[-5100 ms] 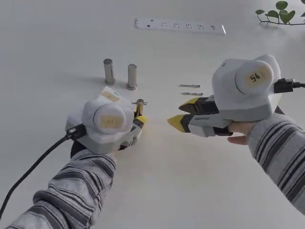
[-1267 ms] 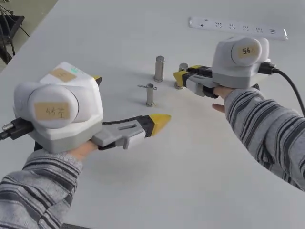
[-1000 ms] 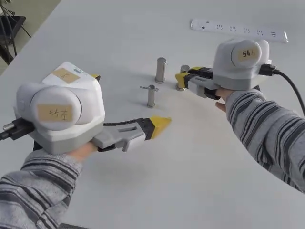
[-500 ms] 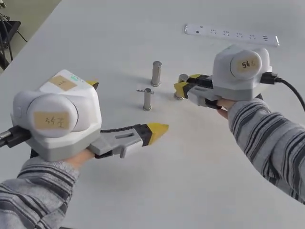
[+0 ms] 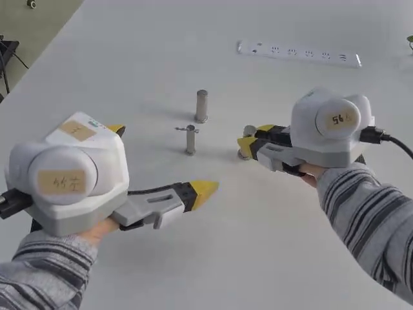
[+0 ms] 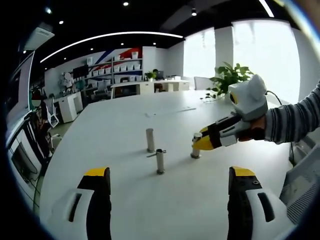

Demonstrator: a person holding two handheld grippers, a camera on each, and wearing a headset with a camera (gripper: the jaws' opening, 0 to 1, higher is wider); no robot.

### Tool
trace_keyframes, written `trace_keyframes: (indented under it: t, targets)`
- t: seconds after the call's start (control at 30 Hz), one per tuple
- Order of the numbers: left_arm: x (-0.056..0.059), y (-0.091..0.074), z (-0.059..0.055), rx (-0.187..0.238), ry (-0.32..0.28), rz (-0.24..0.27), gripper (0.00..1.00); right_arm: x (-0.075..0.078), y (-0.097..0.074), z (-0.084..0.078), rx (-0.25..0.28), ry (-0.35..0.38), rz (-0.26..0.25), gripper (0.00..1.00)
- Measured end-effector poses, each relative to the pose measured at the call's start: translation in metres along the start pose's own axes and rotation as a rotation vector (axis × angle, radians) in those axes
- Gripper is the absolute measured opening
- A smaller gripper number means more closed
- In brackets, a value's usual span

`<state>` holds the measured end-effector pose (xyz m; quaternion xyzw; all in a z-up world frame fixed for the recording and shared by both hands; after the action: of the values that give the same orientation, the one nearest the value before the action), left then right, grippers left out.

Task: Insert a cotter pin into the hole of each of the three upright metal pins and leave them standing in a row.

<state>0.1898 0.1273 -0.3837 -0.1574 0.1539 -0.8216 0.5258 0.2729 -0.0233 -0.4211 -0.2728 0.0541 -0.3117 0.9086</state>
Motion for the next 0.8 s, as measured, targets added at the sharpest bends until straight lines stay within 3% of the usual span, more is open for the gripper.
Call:
trace_keyframes:
  t: [0.4, 0.8]
  targets:
    - [0.007, -0.006, -0.007, -0.011, 0.0, -0.008, 0.97, -0.017, -0.011, -0.016, -0.016, -0.006, -0.026, 0.08]
    - [0.01, -0.005, -0.009, -0.02, 0.003, -0.013, 0.96, -0.019, -0.014, -0.022, 0.0, 0.009, -0.049, 0.08]
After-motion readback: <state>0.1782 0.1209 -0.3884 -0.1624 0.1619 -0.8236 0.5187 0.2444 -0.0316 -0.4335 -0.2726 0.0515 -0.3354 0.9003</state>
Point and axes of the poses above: the centre of the closed fingertips' face, and the gripper's own axes: y roughly forward along the fingers, x roughly to its right, z roughly out of its top, the point moved 5 cm from there along -y, roughly backward along the fingers, and after that the axes turned 5 degrees about -y, right-handed, at the moved point
